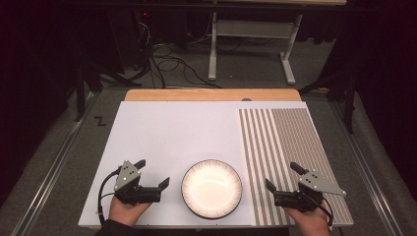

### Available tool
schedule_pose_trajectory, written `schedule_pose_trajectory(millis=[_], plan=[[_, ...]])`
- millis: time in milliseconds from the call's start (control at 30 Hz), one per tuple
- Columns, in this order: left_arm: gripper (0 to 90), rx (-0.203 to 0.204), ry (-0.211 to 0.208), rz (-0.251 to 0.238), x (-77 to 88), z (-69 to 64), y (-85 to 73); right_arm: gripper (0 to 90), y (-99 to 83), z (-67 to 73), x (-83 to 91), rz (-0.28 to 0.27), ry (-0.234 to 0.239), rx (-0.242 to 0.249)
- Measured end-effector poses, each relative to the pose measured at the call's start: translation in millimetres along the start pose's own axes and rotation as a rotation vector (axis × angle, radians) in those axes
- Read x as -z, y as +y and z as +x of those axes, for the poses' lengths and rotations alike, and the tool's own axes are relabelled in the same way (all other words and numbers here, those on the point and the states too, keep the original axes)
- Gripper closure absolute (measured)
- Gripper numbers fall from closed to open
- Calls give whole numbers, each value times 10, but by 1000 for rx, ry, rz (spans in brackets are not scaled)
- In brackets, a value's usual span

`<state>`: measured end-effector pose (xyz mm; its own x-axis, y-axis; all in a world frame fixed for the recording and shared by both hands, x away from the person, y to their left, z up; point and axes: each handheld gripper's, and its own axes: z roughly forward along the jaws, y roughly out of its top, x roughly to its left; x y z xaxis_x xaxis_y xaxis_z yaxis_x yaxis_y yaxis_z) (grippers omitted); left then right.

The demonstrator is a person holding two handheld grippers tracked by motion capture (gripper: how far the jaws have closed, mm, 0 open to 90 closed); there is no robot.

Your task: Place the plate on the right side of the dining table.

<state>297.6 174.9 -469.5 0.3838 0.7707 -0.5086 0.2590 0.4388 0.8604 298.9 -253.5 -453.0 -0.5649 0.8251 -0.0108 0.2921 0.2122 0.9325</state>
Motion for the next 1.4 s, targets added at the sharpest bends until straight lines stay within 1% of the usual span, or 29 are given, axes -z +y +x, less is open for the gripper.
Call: schedule_pose_trajectory(millis=[133, 200, 300, 533, 567, 667, 767, 1033, 1267, 1300, 1400], plan=[[1, -8, -2, 8, -6, -14, -16, 3, -6, 13, -12, 9, 5, 9], [1, -15, -5, 17, -8, -16, -30, 3, -4, 24, -11, 8, 8, 3], [1, -5, -6, 17, -11, -13, -32, 2, -1, 28, -17, 7, 9, 12], [2, -3, -4, 20, -13, -10, -35, 3, -2, 26, -14, 7, 4, 10], [2, -9, -4, 22, -13, -7, -39, 2, -2, 26, -13, 7, 3, 9], [1, -11, -4, 24, -13, -8, -42, 3, -3, 25, -10, 6, 2, 4], [2, -7, -3, 21, -12, -2, -37, 3, -4, 16, -10, 4, -2, 12], [2, -3, 6, 19, -12, 32, -27, 3, -5, 1, -4, 2, -6, 12], [7, 6, 4, 21, -15, 34, -28, 3, -9, -12, -4, 4, -12, 10], [8, 7, 3, 23, -17, 36, -30, 5, -8, -14, -6, 1, -12, 16], [11, 10, 2, 27, -19, 39, -34, 16, -9, -7, -11, 2, -5, 15]])
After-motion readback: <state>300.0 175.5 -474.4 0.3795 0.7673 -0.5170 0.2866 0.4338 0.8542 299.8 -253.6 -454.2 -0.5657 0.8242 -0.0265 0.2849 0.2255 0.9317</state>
